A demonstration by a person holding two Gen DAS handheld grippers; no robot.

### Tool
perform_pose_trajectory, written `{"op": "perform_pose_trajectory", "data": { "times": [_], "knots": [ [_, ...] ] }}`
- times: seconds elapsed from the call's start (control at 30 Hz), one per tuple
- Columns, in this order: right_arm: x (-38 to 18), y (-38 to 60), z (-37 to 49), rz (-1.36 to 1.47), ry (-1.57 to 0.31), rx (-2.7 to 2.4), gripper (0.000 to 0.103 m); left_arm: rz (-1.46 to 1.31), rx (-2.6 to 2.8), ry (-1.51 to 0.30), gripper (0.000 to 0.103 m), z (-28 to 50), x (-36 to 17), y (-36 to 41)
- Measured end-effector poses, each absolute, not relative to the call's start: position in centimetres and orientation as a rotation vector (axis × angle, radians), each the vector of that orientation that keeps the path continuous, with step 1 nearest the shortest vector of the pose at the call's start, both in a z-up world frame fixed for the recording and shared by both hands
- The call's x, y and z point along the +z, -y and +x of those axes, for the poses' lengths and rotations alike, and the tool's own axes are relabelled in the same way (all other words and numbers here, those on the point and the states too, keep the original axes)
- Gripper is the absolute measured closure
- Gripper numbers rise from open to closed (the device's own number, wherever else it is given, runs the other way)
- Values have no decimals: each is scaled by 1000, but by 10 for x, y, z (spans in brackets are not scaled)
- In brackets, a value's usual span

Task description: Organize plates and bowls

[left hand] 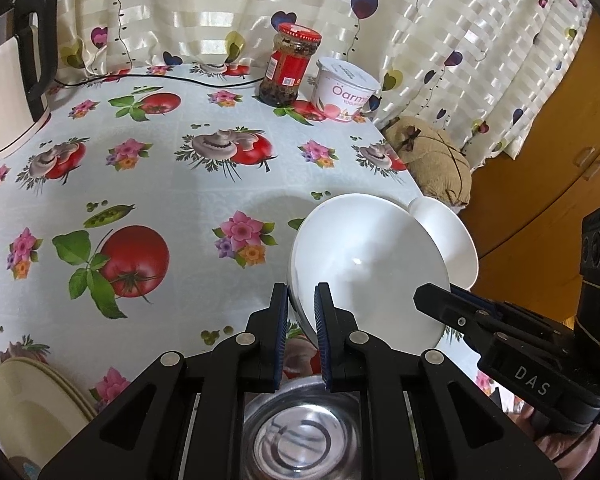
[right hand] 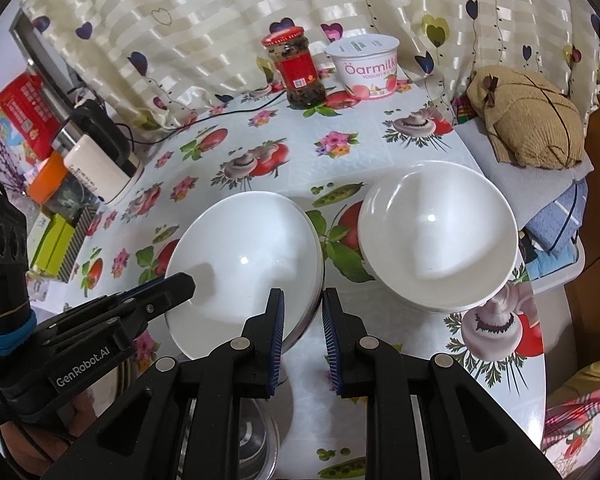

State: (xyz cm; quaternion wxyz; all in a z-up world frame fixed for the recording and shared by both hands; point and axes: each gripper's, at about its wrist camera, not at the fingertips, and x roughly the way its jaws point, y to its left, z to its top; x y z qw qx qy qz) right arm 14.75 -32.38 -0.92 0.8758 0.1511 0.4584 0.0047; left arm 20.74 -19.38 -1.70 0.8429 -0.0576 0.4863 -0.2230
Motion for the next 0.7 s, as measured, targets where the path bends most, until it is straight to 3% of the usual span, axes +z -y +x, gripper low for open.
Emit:
{"op": "perform_pose_trajectory", "data": {
  "times": [0.7],
  "knots": [
    [26,296,114,283,-906,46,84,-120,-451,-978,89,165,18,171]
  ]
}}
